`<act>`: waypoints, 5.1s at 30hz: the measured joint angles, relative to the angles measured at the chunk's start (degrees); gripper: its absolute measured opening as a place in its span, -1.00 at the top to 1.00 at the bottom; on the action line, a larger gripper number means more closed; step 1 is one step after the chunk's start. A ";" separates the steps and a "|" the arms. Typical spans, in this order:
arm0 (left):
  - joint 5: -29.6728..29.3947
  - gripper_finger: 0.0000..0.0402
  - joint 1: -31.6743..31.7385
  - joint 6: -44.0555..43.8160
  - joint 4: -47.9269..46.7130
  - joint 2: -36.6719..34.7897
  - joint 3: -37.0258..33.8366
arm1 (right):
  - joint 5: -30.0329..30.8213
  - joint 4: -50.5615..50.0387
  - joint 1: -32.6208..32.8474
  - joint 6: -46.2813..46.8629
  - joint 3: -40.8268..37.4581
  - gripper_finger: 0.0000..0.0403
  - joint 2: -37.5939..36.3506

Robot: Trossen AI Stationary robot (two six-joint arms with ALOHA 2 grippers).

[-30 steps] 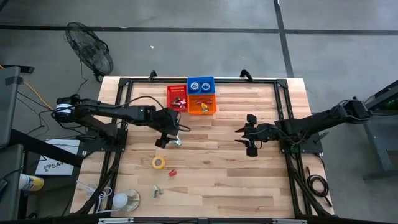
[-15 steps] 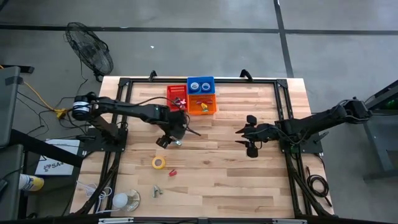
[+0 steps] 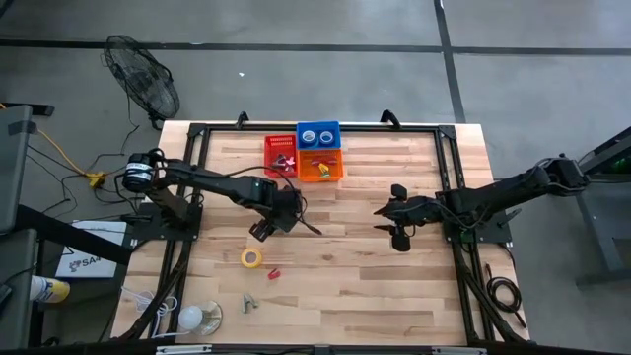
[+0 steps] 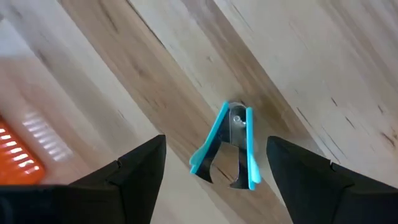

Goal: Pick and place Stapler, Stapler remover, tape
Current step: Put the light blue staple remover into the red bin

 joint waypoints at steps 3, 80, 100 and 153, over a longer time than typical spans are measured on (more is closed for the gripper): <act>-0.42 -0.42 -0.31 -0.01 -0.76 -0.02 0.84 | -0.48 -0.89 0.04 1.24 0.00 0.08 0.00; -5.05 0.52 -0.18 -3.58 -1.10 7.02 0.77 | -4.06 -2.21 0.07 4.83 0.02 0.08 0.11; -10.56 0.52 -0.18 -10.28 -14.53 7.02 15.41 | -4.10 -2.23 0.07 4.09 0.02 0.08 0.11; -2.71 0.52 38.19 -27.28 -2.57 6.97 15.20 | -2.15 -2.67 0.06 1.99 0.02 0.08 0.13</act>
